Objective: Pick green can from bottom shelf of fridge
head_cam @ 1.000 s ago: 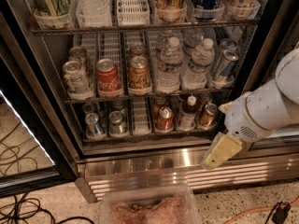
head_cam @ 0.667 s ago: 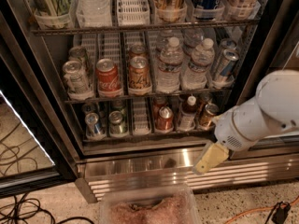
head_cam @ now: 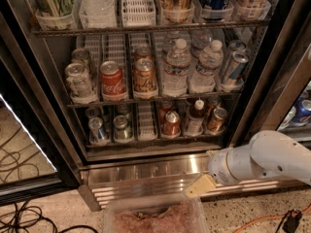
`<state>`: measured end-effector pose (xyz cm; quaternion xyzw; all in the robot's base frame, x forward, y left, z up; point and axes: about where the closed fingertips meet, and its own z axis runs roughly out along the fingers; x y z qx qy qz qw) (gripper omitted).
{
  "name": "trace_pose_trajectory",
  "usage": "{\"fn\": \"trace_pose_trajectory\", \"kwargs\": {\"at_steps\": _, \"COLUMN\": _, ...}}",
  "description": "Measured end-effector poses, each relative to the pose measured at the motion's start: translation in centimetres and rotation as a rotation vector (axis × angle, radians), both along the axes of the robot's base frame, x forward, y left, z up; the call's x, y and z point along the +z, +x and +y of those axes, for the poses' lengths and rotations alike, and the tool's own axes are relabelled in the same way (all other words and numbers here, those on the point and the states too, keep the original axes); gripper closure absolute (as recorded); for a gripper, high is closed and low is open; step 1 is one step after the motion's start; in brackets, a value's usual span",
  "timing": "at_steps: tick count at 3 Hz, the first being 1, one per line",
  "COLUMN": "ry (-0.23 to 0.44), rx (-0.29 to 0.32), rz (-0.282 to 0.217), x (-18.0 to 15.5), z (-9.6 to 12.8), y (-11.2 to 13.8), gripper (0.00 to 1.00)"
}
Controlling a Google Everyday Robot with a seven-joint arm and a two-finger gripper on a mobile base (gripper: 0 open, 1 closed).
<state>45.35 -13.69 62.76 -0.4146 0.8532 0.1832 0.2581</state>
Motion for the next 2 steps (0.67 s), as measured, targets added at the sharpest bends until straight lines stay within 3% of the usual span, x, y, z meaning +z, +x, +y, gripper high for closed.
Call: {"fn": "trace_pose_trajectory", "kwargs": {"at_steps": 2, "ry": 0.028, "rx": 0.004, "rz": -0.018, "x": -0.88, "z": 0.68, "y": 0.29, "gripper": 0.0}}
